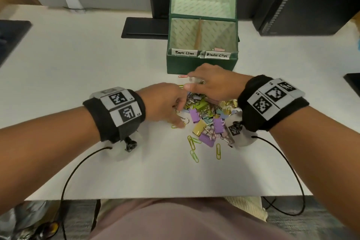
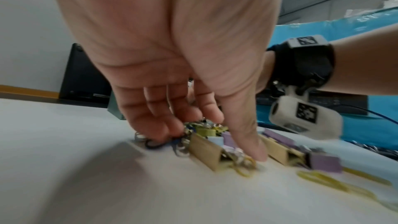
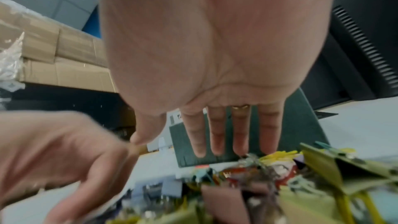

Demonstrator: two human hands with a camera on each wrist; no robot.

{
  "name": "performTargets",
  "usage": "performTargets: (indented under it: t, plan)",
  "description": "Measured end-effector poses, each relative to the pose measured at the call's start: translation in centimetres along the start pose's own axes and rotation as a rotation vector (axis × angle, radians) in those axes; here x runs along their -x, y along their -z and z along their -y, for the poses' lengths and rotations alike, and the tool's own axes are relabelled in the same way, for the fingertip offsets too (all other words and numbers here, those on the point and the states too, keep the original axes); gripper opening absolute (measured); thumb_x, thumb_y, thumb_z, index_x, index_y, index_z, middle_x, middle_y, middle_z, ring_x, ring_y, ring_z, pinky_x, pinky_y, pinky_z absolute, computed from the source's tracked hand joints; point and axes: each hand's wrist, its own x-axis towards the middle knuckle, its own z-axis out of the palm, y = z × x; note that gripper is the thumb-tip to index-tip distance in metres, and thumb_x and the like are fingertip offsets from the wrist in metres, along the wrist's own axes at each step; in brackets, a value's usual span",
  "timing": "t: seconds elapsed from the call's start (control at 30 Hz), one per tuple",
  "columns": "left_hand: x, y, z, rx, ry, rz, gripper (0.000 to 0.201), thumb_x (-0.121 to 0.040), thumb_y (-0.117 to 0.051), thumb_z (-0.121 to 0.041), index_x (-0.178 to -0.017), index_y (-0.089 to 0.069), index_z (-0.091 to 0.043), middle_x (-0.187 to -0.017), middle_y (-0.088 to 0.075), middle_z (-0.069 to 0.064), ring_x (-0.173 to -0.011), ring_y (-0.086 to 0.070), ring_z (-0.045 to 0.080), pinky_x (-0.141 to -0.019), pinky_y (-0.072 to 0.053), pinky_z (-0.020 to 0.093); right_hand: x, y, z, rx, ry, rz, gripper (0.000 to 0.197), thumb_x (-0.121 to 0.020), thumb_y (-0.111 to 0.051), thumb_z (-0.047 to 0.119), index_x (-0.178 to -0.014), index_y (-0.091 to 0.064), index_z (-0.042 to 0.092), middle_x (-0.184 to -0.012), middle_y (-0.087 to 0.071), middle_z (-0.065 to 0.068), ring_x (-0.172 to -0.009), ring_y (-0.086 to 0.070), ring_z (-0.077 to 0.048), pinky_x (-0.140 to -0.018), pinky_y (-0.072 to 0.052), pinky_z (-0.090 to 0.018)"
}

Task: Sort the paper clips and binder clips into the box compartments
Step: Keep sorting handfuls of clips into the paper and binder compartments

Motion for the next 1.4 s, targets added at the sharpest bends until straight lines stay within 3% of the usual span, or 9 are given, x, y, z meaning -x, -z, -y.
performTargets:
  t: [0.17,0.37,0.47,0.57,0.67,0.83,1.07,1.23,1.4]
  plan:
    - [-0.6,0.8,0.4,-0.020,0.039,-0.001,0.040,-0.068,-0.079,-0.052,-0.067,-0.051,-0.023,-0.070,-0.053,-0.005,-0.063,-0.046,0.014,-0.056,-0.035,0.027,-1.4,-1.6,0.4,0.031,-0.055,0.102,0.045,-0.095,-0.018,0.059,-0.113,-0.050,0.033,-0.121,-0.048,0.013,-0.126,-0.037,-0.029,-0.110,-0.024,-0.055]
    - [0.0,1.2,2.3,0.077,0.080,-0.110,0.044,-0.068,-0.079,-0.050,-0.096,-0.053,-0.029,-0.096,-0.051,-0.004,-0.075,-0.050,0.010,-0.066,-0.041,0.028,0.7,0.7,-0.6,-0.101,-0.032,-0.012,0.051,-0.100,-0.032,0.057,-0.136,-0.053,0.026,-0.139,-0.054,-0.001,-0.130,-0.044,-0.023,-0.112,-0.033,-0.045]
    - [0.1,1.1,2.9,0.095,0.147,-0.054,0.097,-0.061,-0.084,-0.050,-0.140,-0.031,-0.034,-0.122,-0.036,-0.003,-0.085,-0.048,0.010,-0.079,-0.041,0.026,3.2,1.2,-1.9,-0.081,-0.164,-0.020,0.096,-0.074,-0.045,0.085,-0.151,-0.028,0.033,-0.157,-0.030,-0.004,-0.143,-0.030,-0.027,-0.117,-0.028,-0.046]
    - [-0.2,0.9,2.9,0.055,0.125,0.077,0.125,-0.055,-0.086,-0.054,-0.152,-0.008,-0.035,-0.135,-0.024,-0.001,-0.112,-0.045,0.017,-0.099,-0.040,0.026,5.7,0.5,-3.1,-0.053,-0.393,0.110,0.134,-0.037,-0.051,0.101,-0.151,-0.013,0.041,-0.155,-0.023,-0.005,-0.141,-0.030,-0.033,-0.114,-0.030,-0.052]
    - [-1.0,0.7,2.0,0.043,0.087,0.114,0.115,-0.058,-0.083,-0.054,-0.151,-0.020,-0.031,-0.134,-0.026,-0.002,-0.116,-0.046,0.015,-0.105,-0.040,0.028,6.5,-0.8,-3.5,-0.094,-0.448,0.143,0.136,-0.030,-0.059,0.099,-0.147,-0.014,0.048,-0.145,-0.031,-0.007,-0.135,-0.033,-0.034,-0.110,-0.033,-0.053]
    - [-2.0,0.6,1.0,0.094,0.037,0.002,0.090,-0.068,-0.080,-0.050,-0.143,-0.036,-0.031,-0.131,-0.041,0.001,-0.098,-0.051,0.014,-0.090,-0.045,0.029,6.2,-0.7,-2.3,-0.266,-0.342,0.047,0.135,-0.039,-0.070,0.082,-0.152,-0.008,0.040,-0.149,-0.028,-0.007,-0.139,-0.028,-0.030,-0.114,-0.031,-0.048]
    - [-0.8,1.4,2.0,-0.053,0.117,0.118,0.117,-0.054,-0.086,-0.055,-0.148,-0.021,-0.037,-0.127,-0.033,-0.002,-0.112,-0.047,0.019,-0.101,-0.043,0.034,5.5,-1.0,-2.5,-0.140,-0.487,0.089,0.139,-0.037,-0.067,0.090,-0.151,-0.006,0.041,-0.150,-0.026,-0.011,-0.139,-0.029,-0.038,-0.112,-0.031,-0.053]
    - [-2.1,0.5,0.6,-0.032,0.070,0.029,0.087,-0.063,-0.085,-0.045,-0.137,-0.044,-0.025,-0.099,-0.052,-0.005,-0.088,-0.050,0.016,-0.074,-0.038,0.024,3.6,-1.5,0.5,-0.067,-0.439,0.087,0.139,-0.044,-0.070,0.087,-0.153,0.001,0.037,-0.156,-0.014,-0.014,-0.144,-0.018,-0.041,-0.112,-0.029,-0.054]
    - [-2.5,-0.1,0.3,0.042,0.051,-0.061,0.061,-0.066,-0.085,-0.040,-0.119,-0.058,-0.027,-0.085,-0.056,-0.010,-0.077,-0.051,0.011,-0.069,-0.037,0.022,2.8,-2.7,2.3,-0.013,-0.375,0.079,0.132,-0.048,-0.079,0.076,-0.152,-0.007,0.039,-0.152,-0.012,-0.012,-0.144,-0.008,-0.045,-0.107,-0.034,-0.054]
